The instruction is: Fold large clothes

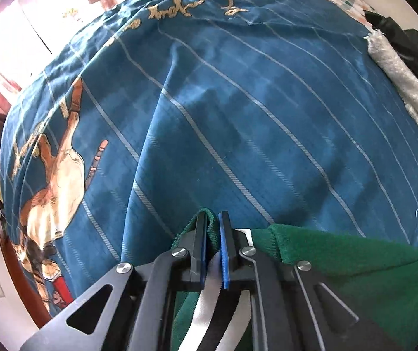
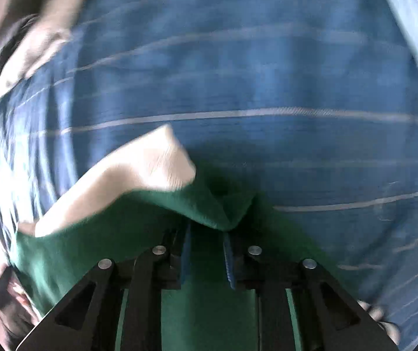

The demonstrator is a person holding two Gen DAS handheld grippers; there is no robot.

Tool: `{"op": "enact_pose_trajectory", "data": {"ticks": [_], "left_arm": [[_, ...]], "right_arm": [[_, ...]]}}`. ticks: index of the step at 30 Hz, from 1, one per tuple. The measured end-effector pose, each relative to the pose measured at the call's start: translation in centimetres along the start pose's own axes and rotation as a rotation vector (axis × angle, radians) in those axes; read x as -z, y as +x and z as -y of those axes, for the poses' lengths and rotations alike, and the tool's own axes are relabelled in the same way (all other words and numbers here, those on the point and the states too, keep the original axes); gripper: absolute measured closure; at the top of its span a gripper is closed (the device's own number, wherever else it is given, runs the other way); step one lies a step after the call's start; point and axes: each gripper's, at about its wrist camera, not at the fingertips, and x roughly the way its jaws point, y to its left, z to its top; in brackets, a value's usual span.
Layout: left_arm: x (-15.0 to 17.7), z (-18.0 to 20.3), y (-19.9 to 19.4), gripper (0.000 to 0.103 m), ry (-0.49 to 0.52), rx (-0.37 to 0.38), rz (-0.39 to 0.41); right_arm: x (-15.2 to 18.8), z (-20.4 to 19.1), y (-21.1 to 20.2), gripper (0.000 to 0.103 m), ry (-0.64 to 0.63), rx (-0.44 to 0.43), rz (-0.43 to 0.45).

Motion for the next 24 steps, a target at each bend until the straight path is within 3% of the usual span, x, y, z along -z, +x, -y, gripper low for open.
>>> {"op": "enact_pose_trajectory", "data": {"ticks": [3, 6, 8, 9, 10, 12, 17, 21, 24], "left_arm": [[-0.2, -0.6, -1.5, 0.092, -0.047, 0.022, 0.025], [0.3, -2.8, -4.7, 0.088, -0.166, 0.109, 0.071], [1.5, -4.5, -7.1, 0.064, -0.244, 0.135, 0.097], [2.7, -5.6, -8.6, 0.027, -0.283, 0.129, 0.12], [3.5, -6.4, -9.2, 0.01, -0.314, 0.124, 0.132], [5.9, -8.1, -10.8, 0.01, -0.387, 0.125, 0.148], [15.6, -11.9, -11.7, 0.01, -0.652, 0.155, 0.059], [22.0, -12.1, -9.4, 0.01, -0.785, 0.168, 0.001], [24.1, -10.8, -6.2, 0.011, -0.865, 0.271, -0.038]], "right_arm": [[0.2, -1.0, -1.5, 0.081, -0.063, 0.041, 0.0], [1.8, -1.1, -3.5, 0.076, -0.081, 0.014, -0.002], [3.2, -1.0, -4.8, 0.066, -0.08, -0.019, 0.003], [4.1, -1.1, -5.5, 0.057, -0.08, -0.039, 0.008], [5.2, -1.4, -6.2, 0.049, -0.081, -0.056, 0.011], [7.2, -2.2, -7.2, 0.046, -0.096, -0.083, 0.019], [11.0, -5.4, -8.0, 0.046, -0.18, -0.112, 0.024], [14.0, -7.6, -6.4, 0.046, -0.269, -0.081, -0.003], [15.3, -8.2, -4.9, 0.046, -0.272, -0.083, -0.041]]}}
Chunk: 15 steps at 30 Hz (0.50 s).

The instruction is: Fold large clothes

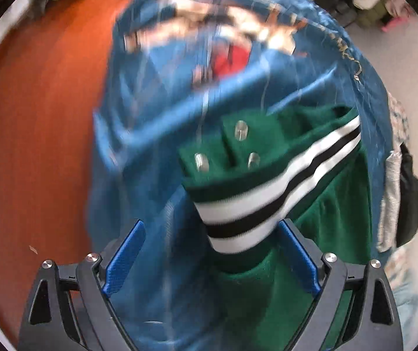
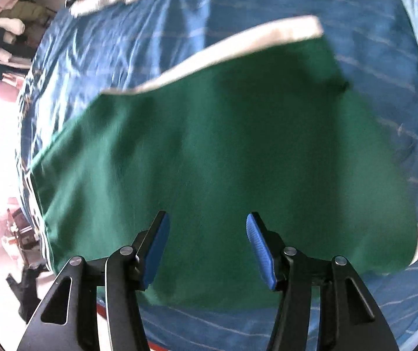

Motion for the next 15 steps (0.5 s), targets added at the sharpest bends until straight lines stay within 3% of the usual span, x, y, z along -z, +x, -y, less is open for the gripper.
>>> {"op": "enact_pose_trajectory", "data": {"ticks": [1, 3, 5, 10, 13, 15], "left_arm": [[0.1, 0.3, 1.1, 0.011, -0.006, 0.043, -0.004], [-0.2, 1.4, 2.2, 0.011, 0.019, 0.025, 0.032], [-1.1, 2.8, 2.5, 0.015, 0.064, 0.013, 0.132], [-2.5, 5.9, 1.7, 0.081, 0.135, -0.006, 0.214], [-2.5, 7.3, -1.0, 0.083, 0.167, 0.06, 0.241], [-2.5, 8.2, -3.1, 0.083, 0.181, 0.164, 0.253]], "right_arm": [[0.2, 0.0, 0.3, 0.046, -0.003, 0.007, -0.003], [0.6, -0.2, 1.0, 0.046, -0.008, 0.012, -0.011], [1.2, -0.3, 1.6, 0.046, 0.01, 0.012, -0.018], [2.3, 0.9, 2.3, 0.046, 0.13, -0.087, -0.066], [2.6, 1.1, 1.9, 0.046, 0.119, -0.073, -0.048], [2.6, 1.7, 1.2, 0.046, 0.123, -0.074, -0.037]]}}
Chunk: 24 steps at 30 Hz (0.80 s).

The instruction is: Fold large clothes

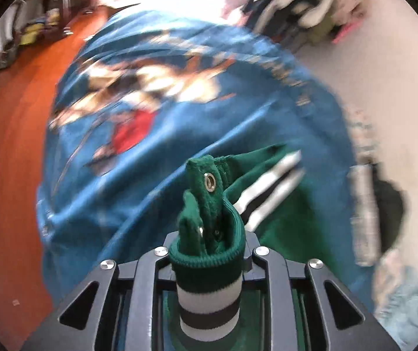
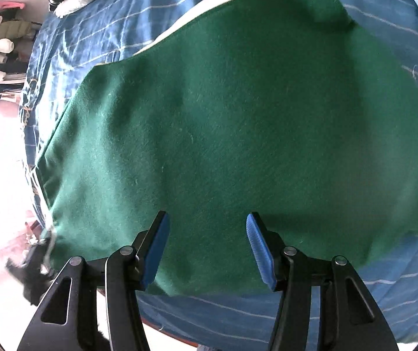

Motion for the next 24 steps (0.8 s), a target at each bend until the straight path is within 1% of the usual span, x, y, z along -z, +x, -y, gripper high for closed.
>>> {"op": "enact_pose_trajectory", "data": {"ticks": [1, 2, 3, 4, 5, 6, 7, 9, 10, 11, 12, 13, 14, 15, 16, 17, 18, 19, 20, 22, 24], "left_arm": [[-0.3, 0.6, -0.9, 0.084, 0.008, 0.09, 0.003], [-0.5, 0.7, -1.3, 0.084, 0.006, 0.166, -0.003], [-0.4, 0.5, -1.7, 0.084, -0.001, 0.199, -0.004], [-0.4, -0.4, -1.2, 0.084, -0.023, 0.293, -0.027], [-0.3, -1.0, -0.6, 0.084, -0.046, 0.308, -0.035], [-0.2, -1.8, -0.1, 0.083, -0.072, 0.288, -0.032], [0.1, -3.1, 1.0, 0.078, -0.104, 0.301, -0.044], [0.7, -5.0, 2.7, 0.075, -0.17, 0.269, -0.071], [1.1, -6.2, 3.6, 0.069, -0.217, 0.258, -0.089], [1.2, -6.9, 4.2, 0.066, -0.243, 0.251, -0.098], [1.4, -7.3, 4.7, 0.058, -0.257, 0.248, -0.106], [1.6, -7.4, 5.2, 0.055, -0.254, 0.241, -0.114], [1.7, -7.2, 5.6, 0.054, -0.24, 0.234, -0.116], [1.8, -6.6, 5.8, 0.05, -0.202, 0.223, -0.113], [1.8, -5.7, 6.2, 0.049, -0.172, 0.202, -0.112], [2.2, -4.9, 5.7, 0.048, -0.13, 0.179, -0.112], [2.1, -3.8, 5.8, 0.047, -0.077, 0.142, -0.112], [2.0, -2.7, 5.8, 0.056, -0.02, 0.091, -0.111], [1.9, -1.9, 5.6, 0.071, 0.019, 0.081, -0.101], [1.2, 0.1, 4.8, 0.079, 0.089, 0.032, -0.079], [0.2, 1.9, 3.1, 0.081, 0.112, 0.016, -0.034]], "right_arm": [[-0.1, 0.4, -0.5, 0.046, 0.006, 0.001, 0.008], [-0.2, 0.7, -0.9, 0.046, 0.02, 0.005, 0.022], [-0.3, 1.1, -1.4, 0.046, 0.028, 0.006, 0.03], [-0.4, 1.4, -1.7, 0.046, 0.036, 0.009, 0.035], [-0.6, 1.6, -1.9, 0.046, 0.043, 0.01, 0.038], [-0.7, 1.9, -2.2, 0.046, 0.05, 0.006, 0.04], [-0.9, 2.2, -2.4, 0.046, 0.057, 0.002, 0.041], [-0.8, 2.5, -2.7, 0.046, 0.065, -0.008, 0.038], [-0.8, 2.7, -2.7, 0.046, 0.066, -0.008, 0.035], [-0.7, 2.9, -2.8, 0.046, 0.067, -0.007, 0.031], [-0.5, 3.1, -2.7, 0.046, 0.069, -0.011, 0.027], [-0.4, 3.1, -2.6, 0.046, 0.071, -0.012, 0.024], [-0.2, 3.4, -2.5, 0.046, 0.074, -0.009, 0.017], [-0.1, 3.6, -2.3, 0.046, 0.081, -0.009, 0.012], [-0.1, 3.7, -2.0, 0.046, 0.086, -0.008, 0.005], [0.0, 3.9, -1.8, 0.046, 0.092, -0.009, -0.001], [0.0, 4.2, -1.5, 0.046, 0.101, -0.011, -0.008], [0.1, 4.4, -1.3, 0.046, 0.106, -0.012, -0.012], [0.0, 4.4, -1.1, 0.046, 0.109, -0.011, -0.014], [-0.1, 4.3, -0.9, 0.046, 0.107, -0.009, -0.013], [-0.1, 3.7, -1.1, 0.046, 0.091, -0.009, -0.002]]}}
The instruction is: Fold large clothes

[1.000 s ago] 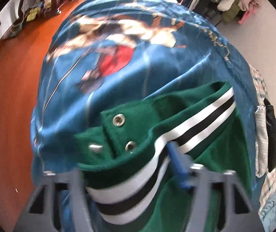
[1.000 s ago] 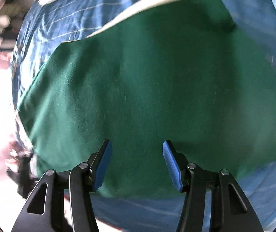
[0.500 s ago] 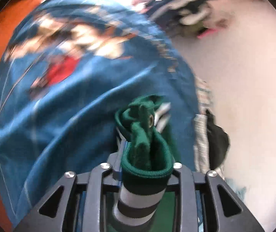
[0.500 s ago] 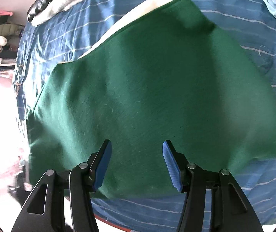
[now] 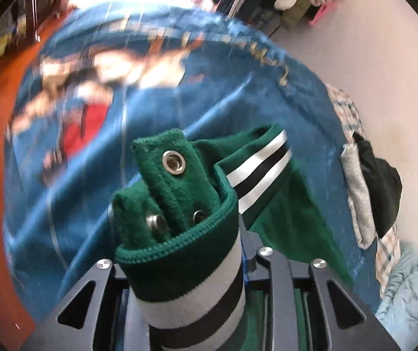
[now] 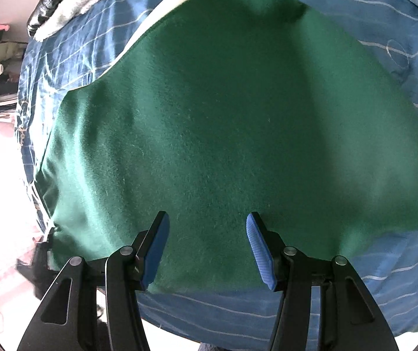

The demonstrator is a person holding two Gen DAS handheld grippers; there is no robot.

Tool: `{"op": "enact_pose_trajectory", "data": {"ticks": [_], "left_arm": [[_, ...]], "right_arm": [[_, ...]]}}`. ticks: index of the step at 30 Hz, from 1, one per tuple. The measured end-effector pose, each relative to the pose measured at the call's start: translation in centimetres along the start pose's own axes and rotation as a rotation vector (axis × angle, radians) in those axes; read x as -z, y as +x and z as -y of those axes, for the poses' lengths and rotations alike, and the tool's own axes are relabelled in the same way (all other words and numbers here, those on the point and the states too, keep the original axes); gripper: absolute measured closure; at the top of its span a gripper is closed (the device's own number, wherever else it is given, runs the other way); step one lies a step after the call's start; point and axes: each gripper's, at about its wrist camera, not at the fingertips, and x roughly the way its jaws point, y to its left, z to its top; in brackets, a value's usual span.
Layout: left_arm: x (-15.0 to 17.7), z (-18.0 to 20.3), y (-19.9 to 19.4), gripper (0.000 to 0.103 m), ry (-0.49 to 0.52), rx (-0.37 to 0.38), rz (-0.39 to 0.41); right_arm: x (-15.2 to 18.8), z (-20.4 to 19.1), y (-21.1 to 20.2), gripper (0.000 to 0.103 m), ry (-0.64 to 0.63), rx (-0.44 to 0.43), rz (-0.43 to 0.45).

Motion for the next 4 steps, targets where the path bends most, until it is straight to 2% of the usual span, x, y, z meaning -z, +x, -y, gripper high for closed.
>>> {"op": "enact_pose_trajectory", "data": {"ticks": [2, 4], "left_arm": [[-1.1, 1.0, -1.5, 0.081, 0.026, 0.011, 0.037], [-3.0, 2.0, -3.3, 0.082, 0.045, 0.037, 0.079]], "right_arm": [[0.3, -0.5, -0.7, 0.044, -0.023, 0.009, 0.02], [0.4, -1.1, -1.6, 0.029, -0.048, 0.011, 0.046]]}}
